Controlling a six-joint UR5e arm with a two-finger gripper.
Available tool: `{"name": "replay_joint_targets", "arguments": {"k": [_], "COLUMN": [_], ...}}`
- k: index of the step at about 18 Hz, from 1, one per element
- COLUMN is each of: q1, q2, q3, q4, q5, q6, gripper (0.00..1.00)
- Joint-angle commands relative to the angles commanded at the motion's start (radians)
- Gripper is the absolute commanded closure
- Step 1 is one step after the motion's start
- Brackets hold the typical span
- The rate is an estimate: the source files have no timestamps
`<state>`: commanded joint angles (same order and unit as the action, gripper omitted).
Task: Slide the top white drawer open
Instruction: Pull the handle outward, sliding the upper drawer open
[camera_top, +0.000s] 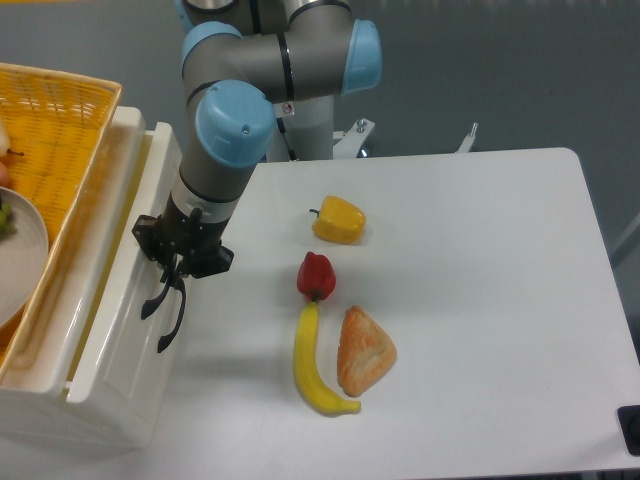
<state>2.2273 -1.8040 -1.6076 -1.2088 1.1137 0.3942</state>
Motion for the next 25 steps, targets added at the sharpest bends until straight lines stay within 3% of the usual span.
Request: {"name": "replay_joint_targets", "arguments": {"k": [25], "q1": [0.135], "q2": [-0.008], "q3": [0.0], "q4": [0.002], "q5": [-0.002], "q6": [0.025], "gripper": [0.89]}}
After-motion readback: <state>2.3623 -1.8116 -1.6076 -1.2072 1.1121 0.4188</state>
